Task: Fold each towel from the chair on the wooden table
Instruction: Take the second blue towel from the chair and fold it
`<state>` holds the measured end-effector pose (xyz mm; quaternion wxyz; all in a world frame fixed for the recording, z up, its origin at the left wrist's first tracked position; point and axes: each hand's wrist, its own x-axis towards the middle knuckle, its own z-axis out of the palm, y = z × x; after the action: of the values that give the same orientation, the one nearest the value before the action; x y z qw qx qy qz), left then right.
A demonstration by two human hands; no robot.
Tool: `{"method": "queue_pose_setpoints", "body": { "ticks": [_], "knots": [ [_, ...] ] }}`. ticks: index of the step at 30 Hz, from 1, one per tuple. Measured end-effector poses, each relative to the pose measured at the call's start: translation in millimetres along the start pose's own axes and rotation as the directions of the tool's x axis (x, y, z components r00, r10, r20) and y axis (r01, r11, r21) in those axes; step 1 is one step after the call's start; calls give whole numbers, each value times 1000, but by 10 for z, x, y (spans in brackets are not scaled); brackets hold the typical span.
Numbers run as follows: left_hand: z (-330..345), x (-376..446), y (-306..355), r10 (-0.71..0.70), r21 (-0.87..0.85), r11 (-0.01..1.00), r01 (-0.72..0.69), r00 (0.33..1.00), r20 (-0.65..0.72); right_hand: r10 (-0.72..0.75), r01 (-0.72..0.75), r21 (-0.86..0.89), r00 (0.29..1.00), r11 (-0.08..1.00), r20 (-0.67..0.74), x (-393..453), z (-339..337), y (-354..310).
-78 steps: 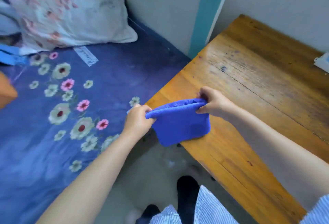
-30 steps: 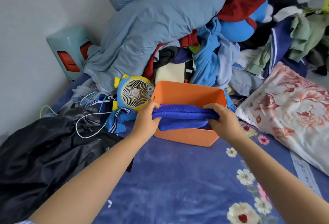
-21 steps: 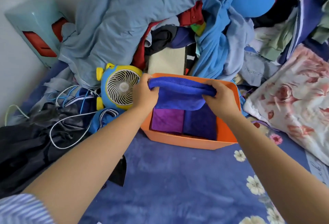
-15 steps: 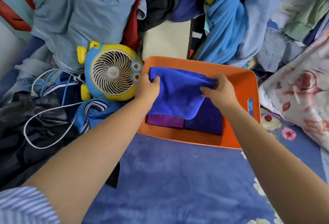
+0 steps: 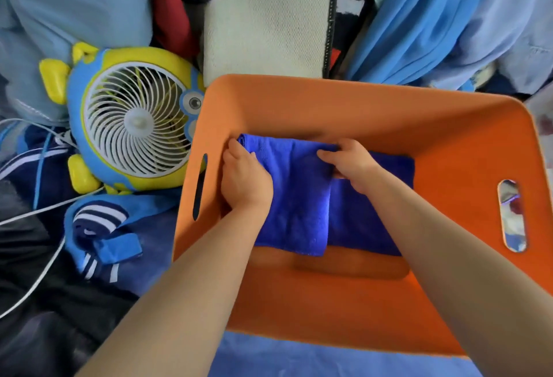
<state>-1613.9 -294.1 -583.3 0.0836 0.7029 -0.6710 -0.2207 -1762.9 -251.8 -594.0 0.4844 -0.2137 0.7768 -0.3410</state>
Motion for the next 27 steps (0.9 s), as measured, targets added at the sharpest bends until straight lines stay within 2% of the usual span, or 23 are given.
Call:
{"method": "queue_pose_setpoints", "body": {
  "ticks": [2,6,7,9,10,11,13,14,16,19,27],
  "knots": [
    [100,110,-10,43,49,998,-43,999,2,-16,17,13,998,1000,-54,122,57,50],
    [238,174,-62,212,195,958,-212,977,24,-71,36,-172,977,984,-200,218,139,195],
    [260,166,-97,296,245,923,-296,954,36,-101,52,-221,971,974,-216,215,147,216],
    [295,138,-194,488,329,809,-488,868,90,-233,134,-380,945,915,-228,125,137,221],
    [317,130,-255,552,358,740,-570,818,161,-349,195,-527,913,827,-210,37,137,224],
    [350,127,-320,574,368,688,-626,779,251,-480,264,-681,865,683,-146,-47,146,243],
    [422,135,-455,534,355,671,-651,757,378,-651,401,-835,756,377,70,-198,184,340],
    [445,140,-504,506,352,689,-633,768,392,-597,449,-846,774,285,210,-272,215,391],
    [494,137,-579,473,344,722,-600,792,387,-355,480,-859,845,176,400,-344,262,525],
    [576,173,-626,477,322,734,-598,792,382,-212,426,-896,894,129,395,-272,287,696],
    [679,245,-639,436,389,709,-588,800,414,-172,384,-915,916,119,362,-143,436,736]
  ]
}}
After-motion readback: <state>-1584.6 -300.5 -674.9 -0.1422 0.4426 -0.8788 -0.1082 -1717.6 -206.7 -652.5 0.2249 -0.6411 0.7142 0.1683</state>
